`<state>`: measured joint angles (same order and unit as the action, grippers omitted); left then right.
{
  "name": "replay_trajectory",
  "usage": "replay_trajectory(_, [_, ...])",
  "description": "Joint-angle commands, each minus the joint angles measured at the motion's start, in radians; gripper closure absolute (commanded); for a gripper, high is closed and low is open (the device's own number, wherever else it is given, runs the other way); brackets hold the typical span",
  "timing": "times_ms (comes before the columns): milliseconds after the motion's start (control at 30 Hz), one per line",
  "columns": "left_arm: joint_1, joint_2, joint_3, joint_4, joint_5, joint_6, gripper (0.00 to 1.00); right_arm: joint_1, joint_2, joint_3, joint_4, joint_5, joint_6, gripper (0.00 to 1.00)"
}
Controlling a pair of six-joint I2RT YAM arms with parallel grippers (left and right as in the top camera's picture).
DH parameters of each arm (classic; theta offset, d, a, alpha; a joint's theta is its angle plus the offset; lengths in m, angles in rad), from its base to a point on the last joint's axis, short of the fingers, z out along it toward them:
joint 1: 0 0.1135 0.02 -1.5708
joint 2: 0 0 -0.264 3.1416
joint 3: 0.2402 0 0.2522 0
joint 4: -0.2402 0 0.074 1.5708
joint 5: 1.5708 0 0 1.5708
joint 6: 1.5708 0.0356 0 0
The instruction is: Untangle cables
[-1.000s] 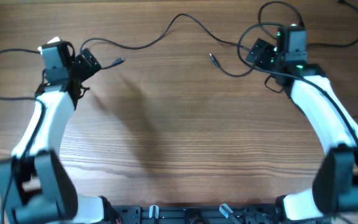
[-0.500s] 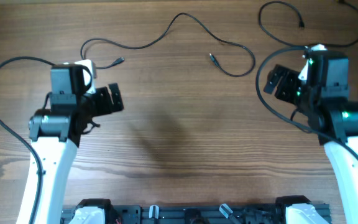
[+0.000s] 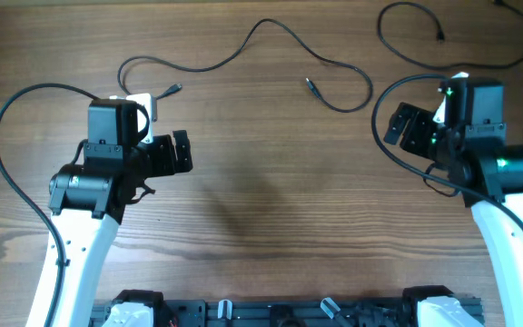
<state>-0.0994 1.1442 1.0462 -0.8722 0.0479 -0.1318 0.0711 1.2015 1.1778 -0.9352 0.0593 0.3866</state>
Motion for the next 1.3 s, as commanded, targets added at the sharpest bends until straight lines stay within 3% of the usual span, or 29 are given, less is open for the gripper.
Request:
replay_trajectory(0, [-0.005,-0.011,-0.001,-0.001,0.008,0.020,0.00,-0.003,0.030,0.000,0.000,-0.008,-0.018,0.00])
replay_trajectory(533, [-0.004,-0.023,-0.001,-0.006,0.008,0.020,0.00,-0.003,0.102,0.000,0.003,-0.008,-0.018,0.00])
replay_trajectory(767, [-0.005,-0.195,-0.014,0.009,0.016,0.019,0.00,-0.003,0.102,0.000,0.003,-0.008,-0.018,0.00])
replay_trajectory(900, [-0.005,-0.360,-0.135,0.213,0.024,0.019,0.00,-0.003,0.102,0.000,0.003,-0.008,-0.018,0.00])
replay_trajectory(1167, [-0.005,-0.729,-0.649,0.881,0.066,0.020,0.00,-0.003,0.102,0.000,0.003,-0.008,-0.017,0.00])
replay_trajectory(1267, [-0.005,-0.832,-0.805,1.058,0.068,0.020,0.00,-0.003,0.102,0.000,0.003,-0.008,-0.017,0.00])
